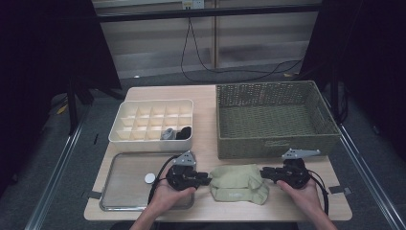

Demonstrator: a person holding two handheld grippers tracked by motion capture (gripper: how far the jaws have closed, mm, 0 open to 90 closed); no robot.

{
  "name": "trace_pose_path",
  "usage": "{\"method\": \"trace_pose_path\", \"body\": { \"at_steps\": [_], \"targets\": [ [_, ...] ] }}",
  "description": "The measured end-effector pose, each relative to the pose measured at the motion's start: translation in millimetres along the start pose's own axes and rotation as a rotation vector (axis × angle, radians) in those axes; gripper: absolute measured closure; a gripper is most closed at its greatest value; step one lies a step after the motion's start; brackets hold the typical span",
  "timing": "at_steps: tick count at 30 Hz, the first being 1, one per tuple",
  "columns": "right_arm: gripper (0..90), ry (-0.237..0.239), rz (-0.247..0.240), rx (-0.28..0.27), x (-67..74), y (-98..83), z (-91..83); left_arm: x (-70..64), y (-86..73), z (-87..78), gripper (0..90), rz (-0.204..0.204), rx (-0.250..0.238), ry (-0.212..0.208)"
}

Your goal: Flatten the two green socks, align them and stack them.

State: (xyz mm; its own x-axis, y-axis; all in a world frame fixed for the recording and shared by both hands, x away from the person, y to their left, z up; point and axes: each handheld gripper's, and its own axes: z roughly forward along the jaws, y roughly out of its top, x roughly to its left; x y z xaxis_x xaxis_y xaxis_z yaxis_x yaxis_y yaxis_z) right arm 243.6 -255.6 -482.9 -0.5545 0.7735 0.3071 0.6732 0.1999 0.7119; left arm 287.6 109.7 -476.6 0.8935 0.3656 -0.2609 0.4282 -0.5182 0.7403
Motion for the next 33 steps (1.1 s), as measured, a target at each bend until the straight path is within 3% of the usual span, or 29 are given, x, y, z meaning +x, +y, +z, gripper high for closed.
{"method": "trace_pose_path", "body": {
  "at_steps": [5, 14, 23, 29, 31, 33],
  "targets": [
    [71.7, 0.009, 0.008, 0.02, -0.9, -3.1, 4.6, 5.2, 2.6, -0.5, 66.7, -0.017, 0.003, 0.015],
    [68.8, 0.001, 0.011, 0.043, -1.8, -5.7, 10.1, 21.1, 11.6, -2.1, 62.6, -0.053, -0.057, 0.026],
    [68.9, -0.01, 0.0, 0.071, -1.5, -7.5, 15.2, 23.3, 10.2, 15.2, 69.9, -0.06, -0.006, 0.025],
    [77.5, -0.008, -0.006, 0.084, -0.3, -7.9, 18.3, 20.9, 7.3, 18.1, 67.4, -0.053, 0.015, 0.023],
    [84.2, -0.021, -0.004, 0.089, -0.5, -7.8, 18.5, 20.2, 6.1, 18.1, 68.5, -0.053, 0.018, 0.023],
    [85.0, -0.022, -0.004, 0.091, -0.9, -7.9, 18.9, 20.3, 5.2, 19.2, 70.8, -0.05, 0.022, 0.024]
  ]
}}
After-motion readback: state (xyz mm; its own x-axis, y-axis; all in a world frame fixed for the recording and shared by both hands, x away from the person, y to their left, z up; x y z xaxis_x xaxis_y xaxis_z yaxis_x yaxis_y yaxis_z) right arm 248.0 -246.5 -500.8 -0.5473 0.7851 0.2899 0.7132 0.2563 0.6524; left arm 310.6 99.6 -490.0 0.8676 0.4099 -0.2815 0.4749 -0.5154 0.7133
